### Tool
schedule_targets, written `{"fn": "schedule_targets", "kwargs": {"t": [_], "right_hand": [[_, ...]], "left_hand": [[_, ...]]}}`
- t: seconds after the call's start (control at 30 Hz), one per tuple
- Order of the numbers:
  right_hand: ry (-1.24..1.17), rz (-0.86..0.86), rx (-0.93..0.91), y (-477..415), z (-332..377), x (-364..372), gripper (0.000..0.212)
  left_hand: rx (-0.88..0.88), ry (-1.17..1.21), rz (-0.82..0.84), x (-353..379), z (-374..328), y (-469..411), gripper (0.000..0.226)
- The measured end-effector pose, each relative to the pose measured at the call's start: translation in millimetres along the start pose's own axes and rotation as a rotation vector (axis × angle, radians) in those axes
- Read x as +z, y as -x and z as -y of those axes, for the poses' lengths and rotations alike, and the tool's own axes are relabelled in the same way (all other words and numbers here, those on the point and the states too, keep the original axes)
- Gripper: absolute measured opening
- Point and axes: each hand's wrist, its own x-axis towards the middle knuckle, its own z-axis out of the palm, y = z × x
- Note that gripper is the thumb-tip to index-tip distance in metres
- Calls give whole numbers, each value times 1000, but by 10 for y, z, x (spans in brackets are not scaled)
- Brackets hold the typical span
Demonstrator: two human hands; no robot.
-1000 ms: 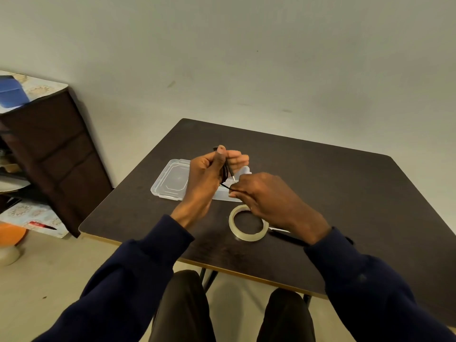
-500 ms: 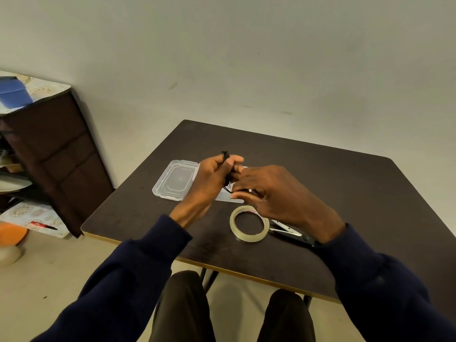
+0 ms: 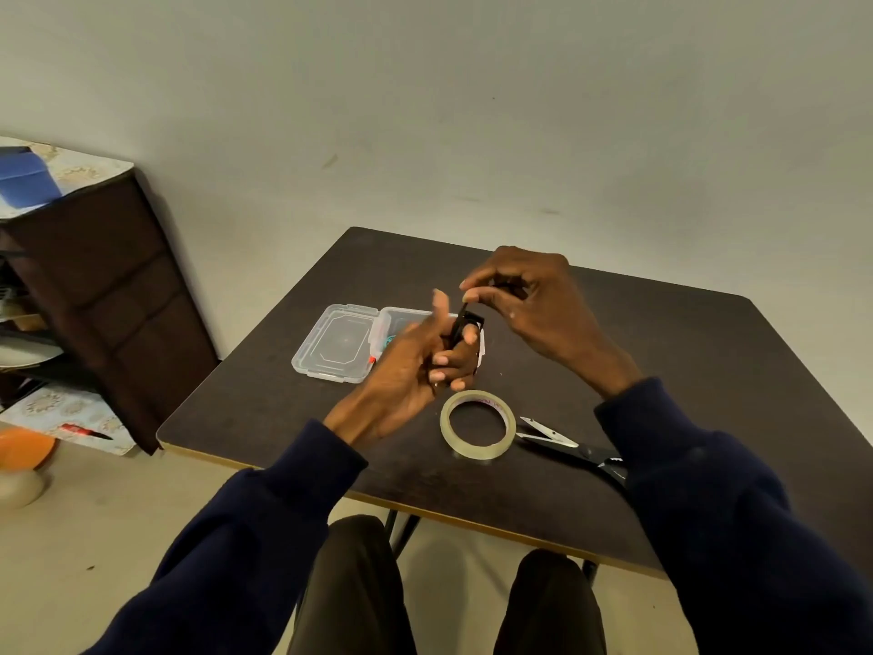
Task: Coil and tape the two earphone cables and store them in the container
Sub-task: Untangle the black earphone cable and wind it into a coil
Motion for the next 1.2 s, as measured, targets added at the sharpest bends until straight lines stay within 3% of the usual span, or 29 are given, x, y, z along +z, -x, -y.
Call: {"fn": "schedule_targets", "kwargs": {"t": [0.07, 0.17, 0.4, 0.67, 0.83, 1.03, 1.2], "right_hand": [[-72, -30, 95, 22, -87, 64, 8], [-246, -40, 241, 92, -144, 166, 10], [-649, -109, 448, 424, 5, 531, 13], [-1011, -138, 623, 498, 109, 555, 18], [-1107, -115, 684, 465, 139, 513, 22], [-971, -97, 717, 515, 154, 539, 14], [-1000, -141, 734, 545, 237, 567, 15]], "left_hand": [[2, 92, 43, -12, -16, 22, 40], [20, 241, 89, -58, -55, 18, 37], [144, 400, -3, -65, -101, -1, 32], [142, 445, -74, -111, -85, -18, 32], [195, 450, -80, -81, -107, -46, 31], [286, 159, -106, -36, -98, -49, 28], [320, 246, -101, -84, -79, -50, 31]]}}
